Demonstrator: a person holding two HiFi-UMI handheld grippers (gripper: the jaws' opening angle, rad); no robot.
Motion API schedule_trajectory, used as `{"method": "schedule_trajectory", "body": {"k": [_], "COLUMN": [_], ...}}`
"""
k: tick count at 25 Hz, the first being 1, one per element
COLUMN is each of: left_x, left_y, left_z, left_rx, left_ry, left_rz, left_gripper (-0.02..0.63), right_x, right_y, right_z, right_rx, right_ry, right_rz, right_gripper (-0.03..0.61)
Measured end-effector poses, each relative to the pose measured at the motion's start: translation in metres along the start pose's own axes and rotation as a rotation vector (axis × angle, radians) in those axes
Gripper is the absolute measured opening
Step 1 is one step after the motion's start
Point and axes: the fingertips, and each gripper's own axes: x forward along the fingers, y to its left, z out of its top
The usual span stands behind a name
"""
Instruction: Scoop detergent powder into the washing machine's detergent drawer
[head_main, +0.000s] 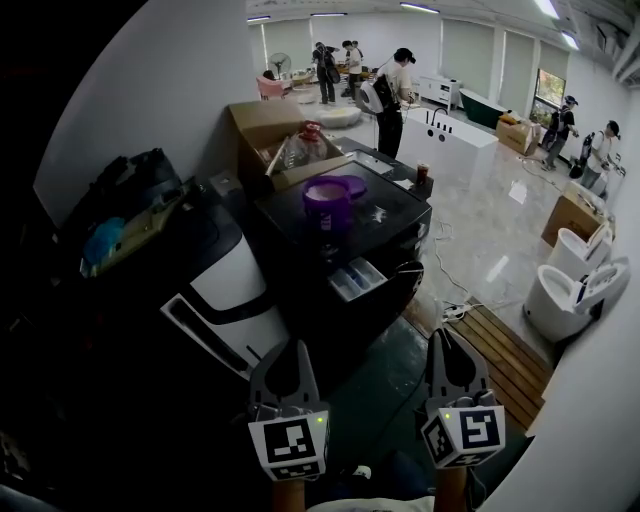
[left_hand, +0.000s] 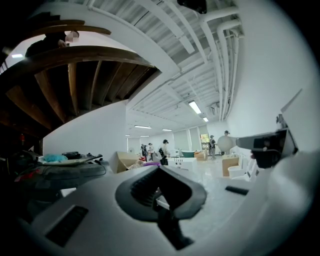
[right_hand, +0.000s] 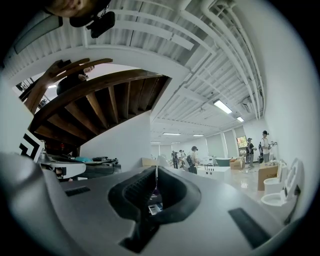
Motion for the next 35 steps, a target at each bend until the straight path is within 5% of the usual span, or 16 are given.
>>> {"method": "schedule_trajectory", "body": {"k": [12, 35], "left_x": [0.064, 0.225], "left_y": [-0.015, -0.106], "left_z": [-0.004, 0.031], "left_rx": [-0.001, -0.007], "left_ry": [0.028, 0.066], "left_rz": [0.002, 0.221], "left_gripper": [0.002, 0.002], "right_x": [0.05, 0.205], "right_y": [-0.04, -0.187], "right_z": [-0.007, 0.005], "right_rx": [0.007, 0.016], "right_ry": [0.015, 0.028], "right_rz": [0.008, 0.263], "right_gripper": [0.021, 0.021]}}
